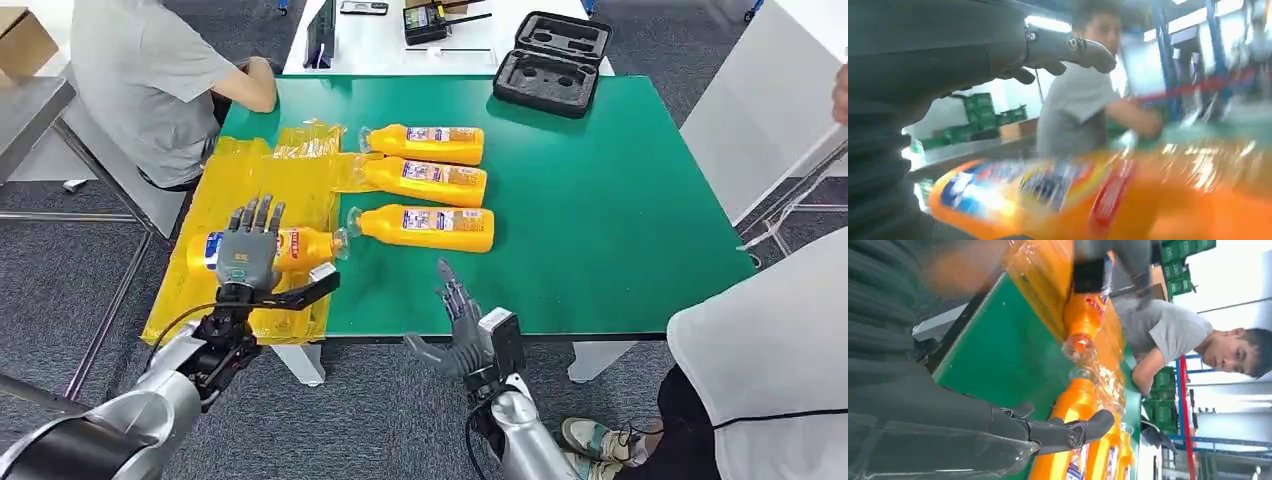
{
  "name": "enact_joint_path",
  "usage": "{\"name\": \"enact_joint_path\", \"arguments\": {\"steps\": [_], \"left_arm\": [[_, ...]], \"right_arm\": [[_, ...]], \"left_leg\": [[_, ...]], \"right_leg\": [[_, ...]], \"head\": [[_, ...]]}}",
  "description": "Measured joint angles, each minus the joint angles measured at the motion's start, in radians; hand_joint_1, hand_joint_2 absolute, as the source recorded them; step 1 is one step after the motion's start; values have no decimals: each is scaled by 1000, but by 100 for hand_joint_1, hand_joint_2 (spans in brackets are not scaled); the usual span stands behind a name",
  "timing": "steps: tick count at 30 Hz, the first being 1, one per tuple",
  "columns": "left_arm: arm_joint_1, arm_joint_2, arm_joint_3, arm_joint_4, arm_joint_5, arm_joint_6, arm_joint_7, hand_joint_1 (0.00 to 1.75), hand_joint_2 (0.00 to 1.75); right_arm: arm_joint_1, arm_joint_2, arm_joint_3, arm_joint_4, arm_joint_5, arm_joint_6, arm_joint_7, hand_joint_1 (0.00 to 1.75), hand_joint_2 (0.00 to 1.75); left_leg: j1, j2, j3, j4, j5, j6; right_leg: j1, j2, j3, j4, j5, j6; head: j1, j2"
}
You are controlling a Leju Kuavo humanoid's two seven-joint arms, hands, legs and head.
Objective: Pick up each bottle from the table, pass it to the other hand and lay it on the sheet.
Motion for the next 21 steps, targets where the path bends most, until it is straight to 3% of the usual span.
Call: {"name": "enact_joint_path", "arguments": {"steps": [3, 6, 7, 10, 14, 21], "left_arm": [[64, -52, 57, -108, 256, 1, -340, 0, 175], [140, -85, 83, -223, 381, -48, -471, 0, 175], [184, -88, 85, -291, 473, -96, -531, 0, 175], [330, -88, 85, -513, 763, -218, -660, 0, 175], [501, -89, 98, -772, 1057, -311, -721, 0, 175], [596, -89, 110, -951, 1084, -332, -728, 0, 175]], "right_arm": [[23, -3, -5, -27, -8, -15, 0, 0, 175], [42, -9, -8, -59, -5, -44, 0, 0, 175], [56, -10, -11, -85, 1, -70, 0, 0, 0], [96, -21, -13, -182, 36, -199, 0, 0, 0], [136, -40, -11, -329, 60, -390, 0, 0, 0], [158, -58, -2, -437, 65, -407, 0, 0, 0]], "left_leg": [[-1, -2, -1, 0, 0, 0], [-2, 1, -1, 0, -1, 1], [-2, 1, 0, 0, -2, 1], [-2, 2, 0, 0, -3, 1], [-1, 2, -1, 0, -3, 0], [-1, 2, -1, -1, -3, 0]], "right_leg": [[-1, -1, 0, 0, 0, 0], [-2, 1, 0, 0, 0, 0], [-2, 1, 0, 0, 0, 0], [-2, 2, -1, -1, -1, 0], [-1, 2, -2, -1, -1, 0], [-1, 2, -1, 0, 0, 0]], "head": [[1, 0], [0, 0], [0, 0], [0, 0], [0, 0], [0, 0]]}}
